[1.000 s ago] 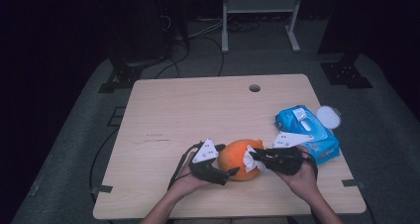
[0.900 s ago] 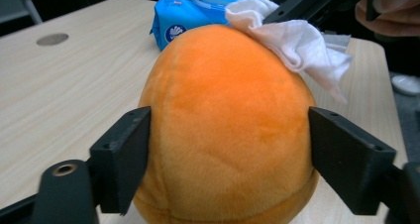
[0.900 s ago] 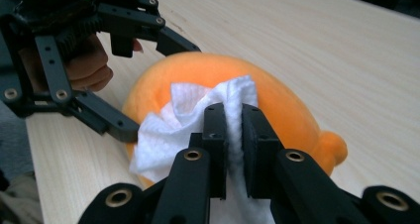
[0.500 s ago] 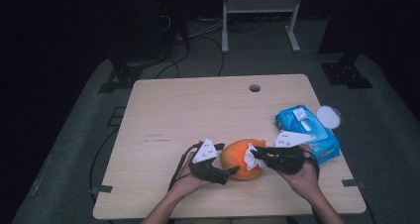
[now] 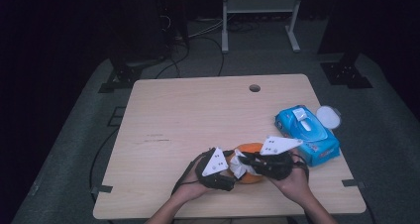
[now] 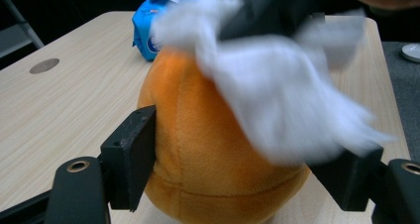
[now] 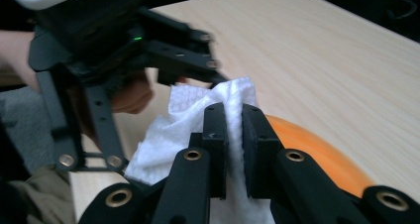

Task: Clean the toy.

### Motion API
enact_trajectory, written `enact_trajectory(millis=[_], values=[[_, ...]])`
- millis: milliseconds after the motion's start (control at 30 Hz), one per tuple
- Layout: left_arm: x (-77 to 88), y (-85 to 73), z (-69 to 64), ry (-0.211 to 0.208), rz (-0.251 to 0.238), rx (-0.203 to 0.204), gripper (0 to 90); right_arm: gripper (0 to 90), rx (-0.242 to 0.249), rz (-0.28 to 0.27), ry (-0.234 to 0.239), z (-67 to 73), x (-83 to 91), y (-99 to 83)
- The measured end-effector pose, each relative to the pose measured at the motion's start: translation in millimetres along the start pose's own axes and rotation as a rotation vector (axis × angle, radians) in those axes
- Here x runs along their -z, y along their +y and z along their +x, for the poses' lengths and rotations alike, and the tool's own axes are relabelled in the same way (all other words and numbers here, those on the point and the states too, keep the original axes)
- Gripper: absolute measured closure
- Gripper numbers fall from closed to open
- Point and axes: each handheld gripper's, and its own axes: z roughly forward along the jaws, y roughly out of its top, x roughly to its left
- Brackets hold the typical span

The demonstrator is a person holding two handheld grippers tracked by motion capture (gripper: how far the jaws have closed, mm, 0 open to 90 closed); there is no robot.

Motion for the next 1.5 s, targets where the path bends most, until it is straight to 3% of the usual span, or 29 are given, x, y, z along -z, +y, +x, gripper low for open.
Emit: enact_trajectory(millis=[100, 167, 233, 300, 367, 433, 500, 600, 700, 767, 867, 1100, 1167, 1267, 1333, 1433, 1500], values=[[-1.1, -0.1, -0.4, -0.002, -0.008, 0.001, 25.1, 81.0, -0.027, -0.004, -0.042, -11.7, 9.2, -4.0], [-2.9, 1.8, -3.0, -0.001, -0.012, -0.011, 24.5, 81.0, -0.062, -0.012, -0.043, -18.4, 13.1, -7.2], [-3.8, 2.8, -6.2, 0.000, -0.007, -0.031, 23.8, 80.9, -0.058, -0.007, -0.036, -12.7, 11.0, -6.1], [-4.7, 2.0, -9.5, -0.007, -0.005, -0.058, 23.7, 80.9, -0.045, -0.007, 0.005, -4.3, 5.4, -3.6], [-4.2, 0.8, -10.0, -0.003, 0.021, -0.074, 23.8, 80.8, -0.002, 0.013, 0.022, 5.3, -2.2, -1.2], [-3.1, -0.4, -7.5, -0.006, 0.018, -0.058, 24.2, 81.0, 0.012, 0.015, 0.008, 6.7, -3.0, 0.0], [-2.3, -2.5, -5.3, -0.008, 0.018, -0.050, 24.4, 81.0, -0.004, 0.008, -0.009, -2.5, 1.7, -1.6], [-1.8, -4.3, -2.6, -0.021, 0.012, -0.033, 24.2, 81.0, -0.071, -0.004, -0.046, -25.0, 13.0, -10.3], [-2.2, -3.9, 1.2, -0.043, -0.029, 0.043, 20.5, 81.0, -0.133, -0.014, -0.055, -38.5, 20.3, -19.3], [-4.5, -2.6, 3.8, -0.030, -0.031, 0.091, 14.6, 81.0, -0.146, -0.012, -0.046, -40.4, 20.9, -22.0], [-8.8, -5.4, 5.1, -0.031, -0.005, 0.119, 11.2, 80.9, -0.108, 0.001, -0.049, -31.4, 17.7, -16.7], [-7.7, -3.6, -6.2, -0.038, 0.023, 0.006, 20.9, 80.4, -0.024, 0.013, 0.017, -0.3, 0.2, -5.3], [-6.1, -5.2, -3.9, -0.045, 0.017, 0.001, 22.8, 80.6, -0.012, 0.019, 0.009, -2.2, 1.6, -4.0], [-6.2, -6.1, -2.8, -0.049, 0.008, 0.011, 23.1, 80.7, -0.050, 0.012, -0.045, -18.8, 10.5, -7.9], [-7.2, -3.9, -5.6, -0.044, 0.006, -0.004, 22.8, 80.8, -0.093, 0.007, -0.067, -29.5, 16.3, -12.9], [-8.9, -1.0, -10.7, -0.041, 0.012, -0.036, 22.5, 80.9, -0.103, 0.003, -0.065, -28.9, 17.4, -14.4], [-9.8, -0.4, -16.4, -0.045, 0.012, -0.094, 22.8, 80.9, -0.076, 0.002, -0.037, -16.8, 11.8, -10.6]])
